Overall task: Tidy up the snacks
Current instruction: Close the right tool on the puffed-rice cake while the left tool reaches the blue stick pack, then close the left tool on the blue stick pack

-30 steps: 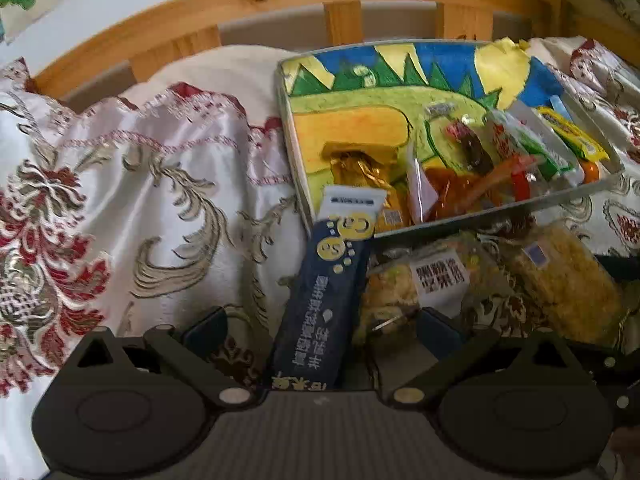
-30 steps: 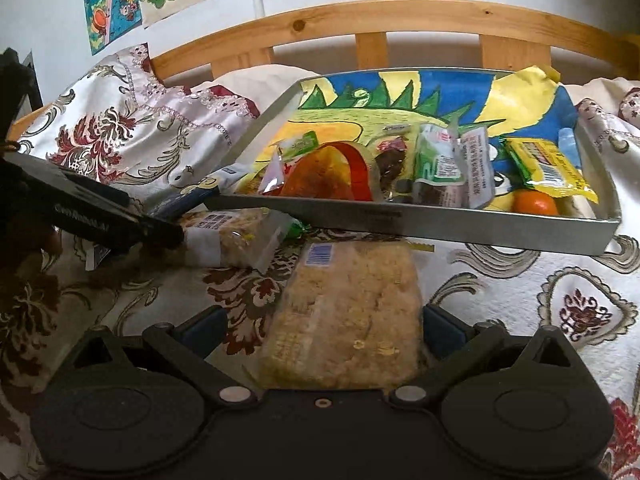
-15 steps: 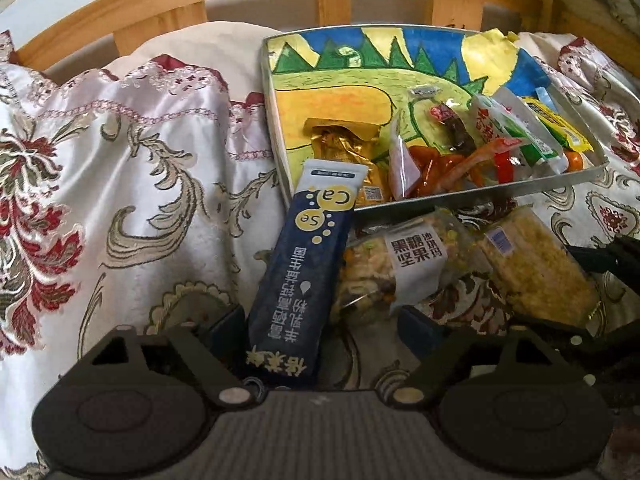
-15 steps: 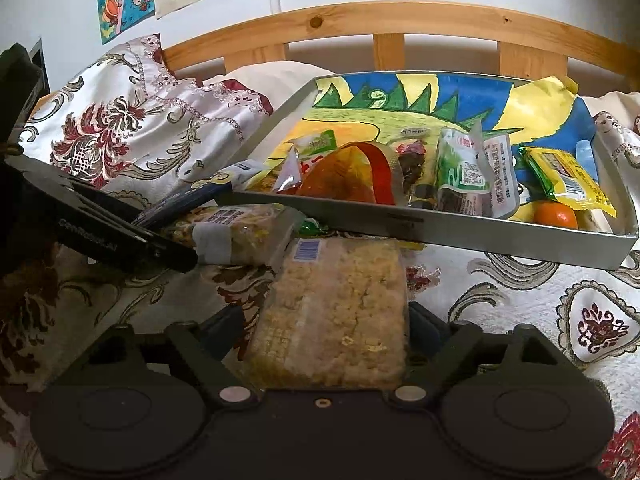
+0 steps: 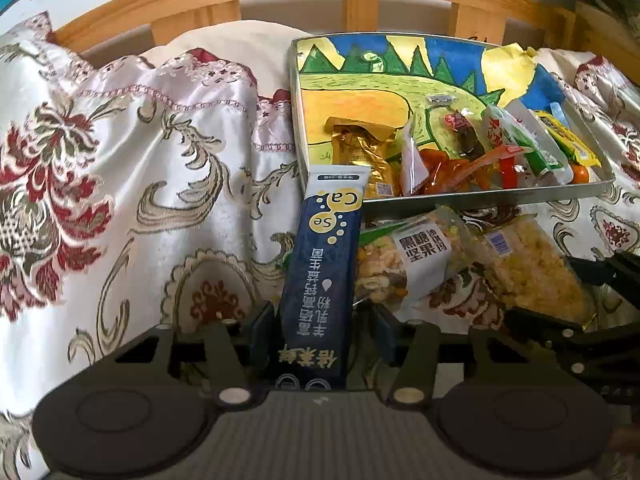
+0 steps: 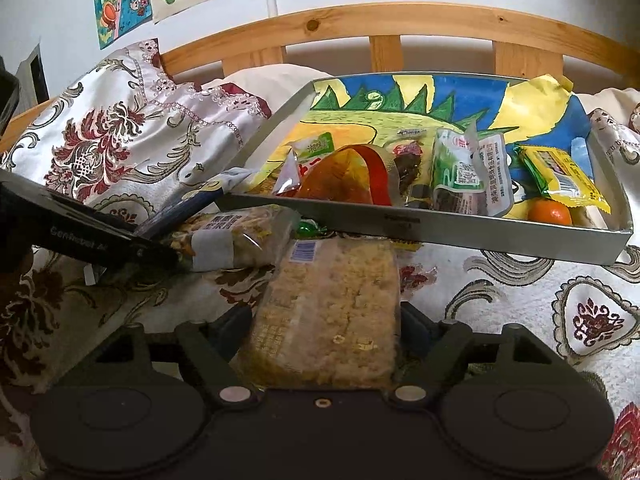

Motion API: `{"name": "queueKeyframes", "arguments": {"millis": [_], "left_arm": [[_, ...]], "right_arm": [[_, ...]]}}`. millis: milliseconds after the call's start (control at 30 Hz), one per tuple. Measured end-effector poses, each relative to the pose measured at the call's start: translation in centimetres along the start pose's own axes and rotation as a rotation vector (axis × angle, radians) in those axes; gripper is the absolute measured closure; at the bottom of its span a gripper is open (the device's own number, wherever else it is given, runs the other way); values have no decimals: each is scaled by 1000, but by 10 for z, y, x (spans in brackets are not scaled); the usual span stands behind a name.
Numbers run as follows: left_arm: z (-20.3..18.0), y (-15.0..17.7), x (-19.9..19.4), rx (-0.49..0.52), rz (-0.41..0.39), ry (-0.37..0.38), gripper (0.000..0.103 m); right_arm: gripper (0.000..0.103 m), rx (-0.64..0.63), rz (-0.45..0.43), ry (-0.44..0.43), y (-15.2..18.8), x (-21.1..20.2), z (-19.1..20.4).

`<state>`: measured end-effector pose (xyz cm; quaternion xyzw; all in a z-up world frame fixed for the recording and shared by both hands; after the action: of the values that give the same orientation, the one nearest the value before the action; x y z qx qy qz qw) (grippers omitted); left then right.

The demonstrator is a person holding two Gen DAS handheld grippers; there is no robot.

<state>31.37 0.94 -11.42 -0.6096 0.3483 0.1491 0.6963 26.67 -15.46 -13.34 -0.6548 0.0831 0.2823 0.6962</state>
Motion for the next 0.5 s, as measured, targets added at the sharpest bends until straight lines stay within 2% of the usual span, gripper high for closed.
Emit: {"name": "queueKeyframes", "arguments": {"millis": [100, 400, 500], "left_arm": [[-1, 3, -4, -29, 1, -14, 60], [-9, 10, -18, -92, 11, -26, 61], [-15, 14, -22, -73, 20, -16, 61]], "right_arm": [[24, -8, 5, 1, 0, -1, 1], [25, -31, 20, 1, 2, -7, 3], [25, -40, 30, 2, 3, -7, 4]]}}
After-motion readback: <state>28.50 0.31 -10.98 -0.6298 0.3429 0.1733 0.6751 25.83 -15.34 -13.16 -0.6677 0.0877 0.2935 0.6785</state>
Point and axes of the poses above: each gripper's, at about its wrist camera, not at the fingertips, and x roughly the way its jaws point, z to its left, y to its underside, the point moved 10 cm from there along x, roughly the way its jaws point, and after that the axes turned 10 degrees about -z, right-handed, at the moved point
